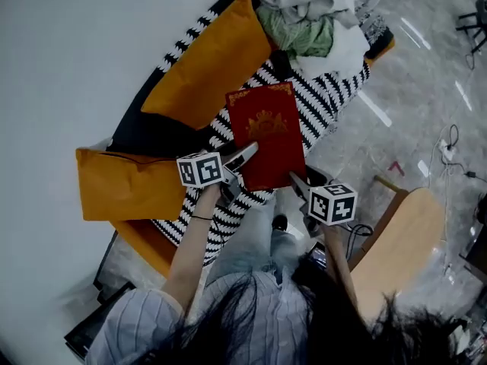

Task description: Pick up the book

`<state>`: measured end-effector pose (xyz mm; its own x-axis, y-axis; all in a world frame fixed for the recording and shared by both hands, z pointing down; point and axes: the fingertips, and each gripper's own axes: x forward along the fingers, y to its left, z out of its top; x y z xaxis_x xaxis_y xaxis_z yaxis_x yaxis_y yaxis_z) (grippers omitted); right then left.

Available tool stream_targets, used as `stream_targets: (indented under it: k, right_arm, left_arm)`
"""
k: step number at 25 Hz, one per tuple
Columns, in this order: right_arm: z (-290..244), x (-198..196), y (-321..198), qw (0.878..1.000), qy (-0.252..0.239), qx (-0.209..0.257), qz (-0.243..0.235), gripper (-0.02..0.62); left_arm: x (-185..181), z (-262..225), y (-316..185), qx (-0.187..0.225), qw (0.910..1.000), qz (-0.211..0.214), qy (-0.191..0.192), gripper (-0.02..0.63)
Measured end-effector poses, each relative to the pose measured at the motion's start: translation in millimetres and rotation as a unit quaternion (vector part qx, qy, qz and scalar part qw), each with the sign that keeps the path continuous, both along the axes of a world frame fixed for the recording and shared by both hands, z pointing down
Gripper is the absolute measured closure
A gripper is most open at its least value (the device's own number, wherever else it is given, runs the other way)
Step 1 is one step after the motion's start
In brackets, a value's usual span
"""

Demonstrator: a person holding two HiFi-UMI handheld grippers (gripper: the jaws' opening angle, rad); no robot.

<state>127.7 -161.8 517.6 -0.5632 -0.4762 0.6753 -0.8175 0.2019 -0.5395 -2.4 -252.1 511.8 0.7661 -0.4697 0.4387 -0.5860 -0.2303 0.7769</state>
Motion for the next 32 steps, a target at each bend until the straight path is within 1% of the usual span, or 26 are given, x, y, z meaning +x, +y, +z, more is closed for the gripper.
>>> stream_targets:
  k: [4,9,14,18,26,32]
  right_arm:
    - [-17,2,12,1.0,-0.007,0.017,-0.007,0.397]
    - [-36,7,36,0.999,-0.013,0.036,-0.018,0.399]
    - [-54,6,69,0.998,-0.019,0.054,-0.03,0.399]
    - [-67,7,100,0.997,-0.014,0.068,-0.04,0.399]
    - [-89,6,158,0.993,0.005,0.099,-0.062,0.4]
    - [-96,-7,196,0.991,0.0,0.106,-0.077,0.402]
  left_arm:
    - [2,-18,18,0.0,0.9998,-0.015,0.009,0.291]
    - [5,-41,45,0.011,0.9996,-0.024,0.008,0.295]
    - [1,-62,82,0.022,0.999,-0.038,0.007,0.298]
    - [1,-75,115,0.028,0.9985,-0.046,0.011,0.299]
    - [-3,-91,179,0.035,0.9965,-0.068,0.035,0.301]
    - [-17,-102,220,0.045,0.9953,-0.082,0.026,0.301]
